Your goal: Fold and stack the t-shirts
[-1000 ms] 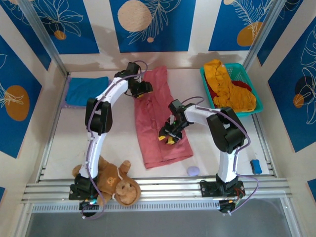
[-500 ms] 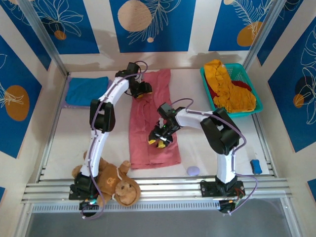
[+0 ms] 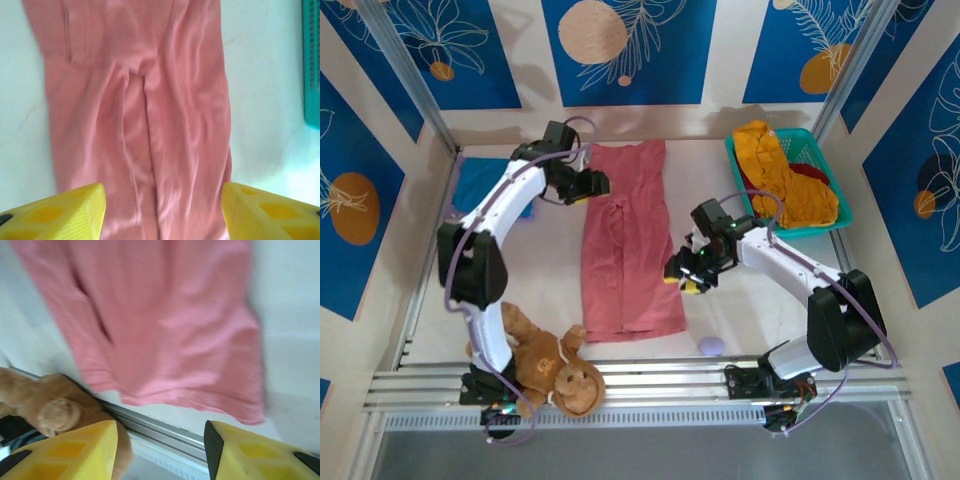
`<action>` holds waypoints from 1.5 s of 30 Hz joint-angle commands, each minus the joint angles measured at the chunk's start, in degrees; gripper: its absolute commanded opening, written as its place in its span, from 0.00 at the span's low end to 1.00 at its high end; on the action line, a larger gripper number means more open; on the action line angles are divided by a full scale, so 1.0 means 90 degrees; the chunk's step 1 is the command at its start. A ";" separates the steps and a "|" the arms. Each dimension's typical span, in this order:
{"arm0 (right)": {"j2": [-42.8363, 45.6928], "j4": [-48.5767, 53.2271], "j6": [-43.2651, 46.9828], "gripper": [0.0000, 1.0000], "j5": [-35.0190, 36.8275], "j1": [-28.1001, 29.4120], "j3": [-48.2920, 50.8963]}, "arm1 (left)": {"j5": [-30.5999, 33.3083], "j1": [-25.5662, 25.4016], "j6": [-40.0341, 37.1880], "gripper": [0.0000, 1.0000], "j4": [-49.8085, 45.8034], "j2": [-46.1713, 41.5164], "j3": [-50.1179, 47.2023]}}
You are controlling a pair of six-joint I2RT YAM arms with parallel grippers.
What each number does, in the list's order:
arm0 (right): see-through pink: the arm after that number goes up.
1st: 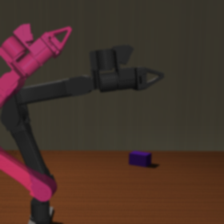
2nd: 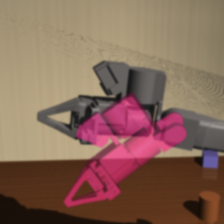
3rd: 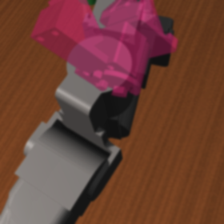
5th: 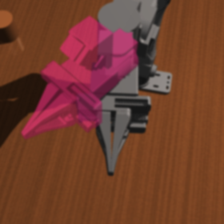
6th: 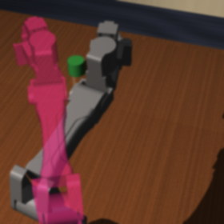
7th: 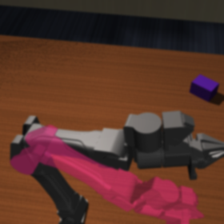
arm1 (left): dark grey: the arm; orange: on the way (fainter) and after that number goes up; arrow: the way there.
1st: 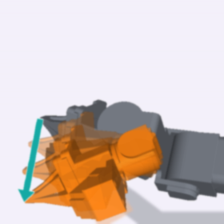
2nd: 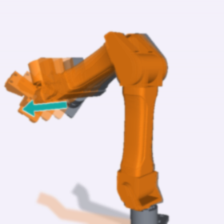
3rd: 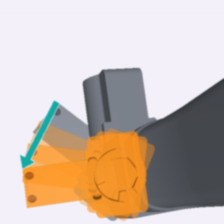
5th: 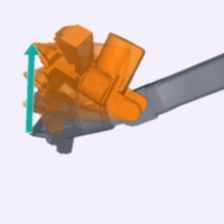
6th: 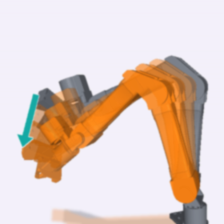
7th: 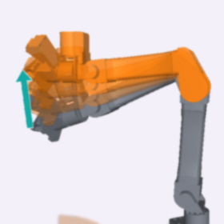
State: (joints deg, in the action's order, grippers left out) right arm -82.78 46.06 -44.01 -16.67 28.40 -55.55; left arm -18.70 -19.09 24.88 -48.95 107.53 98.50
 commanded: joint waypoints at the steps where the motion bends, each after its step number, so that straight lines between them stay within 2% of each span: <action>1: 0.0116 0.0219 0.0103 0.51 -0.0089 0.0008 0.0313 | 0.0247 -0.0131 -0.0176 0.62 -0.0247 -0.0383 -0.1046; 5: 0.0067 -0.0074 0.0013 0.50 -0.0189 0.0018 0.0661 | 0.0276 -0.0311 -0.0176 0.59 -0.0403 -0.0915 -0.1938; 18: 0.0045 -0.0390 -0.0172 0.49 -0.0109 0.0125 0.1320 | 0.0299 -0.1092 0.0157 0.50 -0.0781 -0.1903 -0.3684; 27: 0.0023 -0.0701 -0.0357 0.48 -0.0262 0.0280 0.1635 | 0.0122 -0.1688 0.0651 0.47 -0.0171 -0.2057 -0.4892; 34: -0.0116 -0.0850 -0.0355 0.47 -0.0275 0.0308 0.1734 | -0.0123 -0.1755 0.0875 0.42 0.0386 -0.2018 -0.5318; 38: -0.0261 -0.0456 -0.0314 0.45 0.0269 0.0464 0.1382 | -0.0146 -0.1755 0.0873 0.40 0.0491 -0.1902 -0.5348; 45: -0.0408 -0.0520 -0.0271 0.44 0.0299 0.0482 0.1354 | -0.0315 -0.1811 0.0883 0.37 0.0618 -0.1710 -0.5417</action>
State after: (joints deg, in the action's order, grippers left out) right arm -85.52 40.10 -46.61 -14.24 32.40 -42.33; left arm -19.92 -34.52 32.53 -43.62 90.96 50.74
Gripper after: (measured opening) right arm 0.438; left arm 0.374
